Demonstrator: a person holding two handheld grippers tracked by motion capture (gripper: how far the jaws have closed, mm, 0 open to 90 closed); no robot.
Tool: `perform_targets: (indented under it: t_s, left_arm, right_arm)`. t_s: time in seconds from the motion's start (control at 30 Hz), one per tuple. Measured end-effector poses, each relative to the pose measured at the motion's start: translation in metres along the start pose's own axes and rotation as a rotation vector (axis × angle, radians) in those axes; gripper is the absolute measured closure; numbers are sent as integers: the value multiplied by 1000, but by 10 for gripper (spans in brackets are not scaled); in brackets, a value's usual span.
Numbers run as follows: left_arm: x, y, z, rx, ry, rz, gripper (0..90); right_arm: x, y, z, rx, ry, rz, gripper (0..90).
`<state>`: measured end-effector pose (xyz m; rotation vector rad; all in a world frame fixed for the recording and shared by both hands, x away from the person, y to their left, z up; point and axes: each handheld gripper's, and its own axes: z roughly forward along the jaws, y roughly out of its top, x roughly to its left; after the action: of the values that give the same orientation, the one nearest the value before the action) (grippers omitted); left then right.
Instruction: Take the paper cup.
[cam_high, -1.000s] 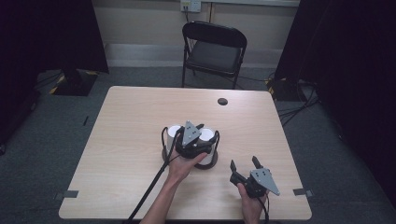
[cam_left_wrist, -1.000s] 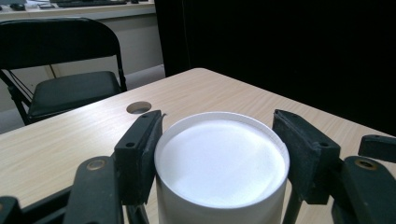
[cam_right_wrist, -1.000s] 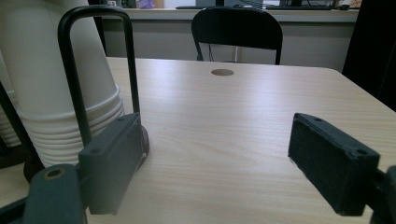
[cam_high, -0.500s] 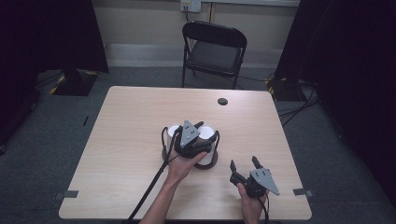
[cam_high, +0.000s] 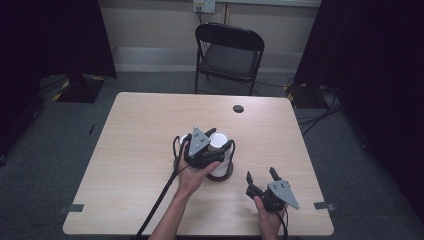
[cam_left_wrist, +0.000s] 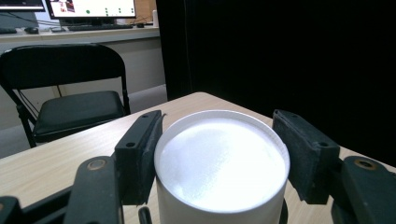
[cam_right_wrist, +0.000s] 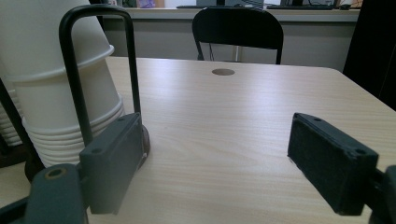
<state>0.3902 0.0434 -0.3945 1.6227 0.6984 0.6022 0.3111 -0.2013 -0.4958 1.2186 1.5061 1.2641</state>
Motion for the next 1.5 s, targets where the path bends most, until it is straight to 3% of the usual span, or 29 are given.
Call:
perform_targets:
  t_s: [0.87,1.17,1.5]
  left_arm:
    - [2,14,-14,-61,7,-30,354]
    - [4,19,-17,-77,-19,-48,354]
    - [4,24,-25,-108,-10,-50,354]
  right_arm:
    - [0,0,1,9,2,-2,177]
    - [0,0,0,9,2,0,176]
    - [0,0,1,6,1,2,177]
